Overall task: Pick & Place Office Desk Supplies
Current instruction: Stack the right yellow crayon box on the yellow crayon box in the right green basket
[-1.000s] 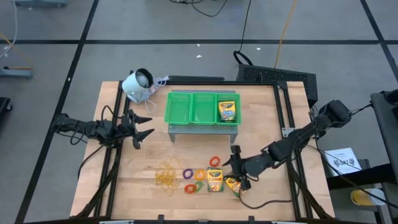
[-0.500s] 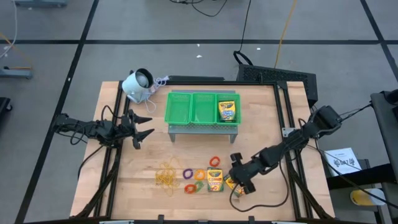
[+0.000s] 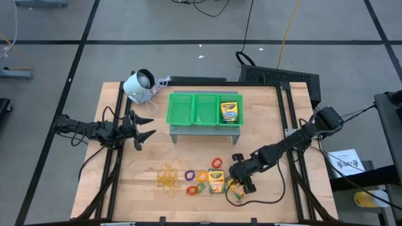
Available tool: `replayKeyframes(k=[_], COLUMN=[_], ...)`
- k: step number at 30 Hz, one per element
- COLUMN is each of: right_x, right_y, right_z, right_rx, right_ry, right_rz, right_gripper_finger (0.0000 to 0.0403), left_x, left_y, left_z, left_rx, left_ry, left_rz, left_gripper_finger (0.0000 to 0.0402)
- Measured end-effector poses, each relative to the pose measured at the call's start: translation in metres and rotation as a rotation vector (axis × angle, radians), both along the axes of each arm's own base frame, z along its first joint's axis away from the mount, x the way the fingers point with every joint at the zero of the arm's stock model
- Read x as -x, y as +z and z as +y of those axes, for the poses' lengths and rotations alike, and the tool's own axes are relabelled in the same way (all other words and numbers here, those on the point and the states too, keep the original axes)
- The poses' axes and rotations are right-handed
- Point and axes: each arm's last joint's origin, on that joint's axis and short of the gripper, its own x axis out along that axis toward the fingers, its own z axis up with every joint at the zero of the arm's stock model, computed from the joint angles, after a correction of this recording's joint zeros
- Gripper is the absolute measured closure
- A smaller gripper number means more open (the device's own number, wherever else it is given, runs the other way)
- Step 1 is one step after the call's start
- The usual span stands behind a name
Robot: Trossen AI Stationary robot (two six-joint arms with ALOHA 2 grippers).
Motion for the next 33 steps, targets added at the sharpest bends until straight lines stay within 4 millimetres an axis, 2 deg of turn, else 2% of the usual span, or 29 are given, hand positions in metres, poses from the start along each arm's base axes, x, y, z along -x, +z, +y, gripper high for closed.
replayKeyframes(k=[10, 19, 24, 28, 33], right_x=[-0.002, 0.000, 0.005, 0.006, 0.009], right_y=[-0.002, 0.001, 0.017, 0.035, 0.047], right_z=[-0.012, -0.016, -0.022, -0.025, -0.028], right_rx=[-0.003, 0.067, 0.159, 0.186, 0.215], right_ry=[-0.027, -0.030, -0.070, -0.088, -0.139], right_rz=[0.046, 0.023, -0.065, -0.169, -0.231], right_gripper_finger=[0.0395, 0.0402, 0.0402, 0.0402, 0.0402], left_x=[0.000, 0.000, 0.000, 0.000, 0.000], left_y=[0.000, 0.000, 0.000, 0.000, 0.000], left_z=[0.000, 0.000, 0.000, 0.000, 0.000], left_rx=[0.000, 0.000, 0.000, 0.000, 0.000], left_ry=[0.000, 0.000, 0.000, 0.000, 0.000], left_rz=[0.001, 0.000, 0.001, 0.001, 0.001], left_gripper_finger=[0.0131, 0.0131, 0.0131, 0.0131, 0.0131])
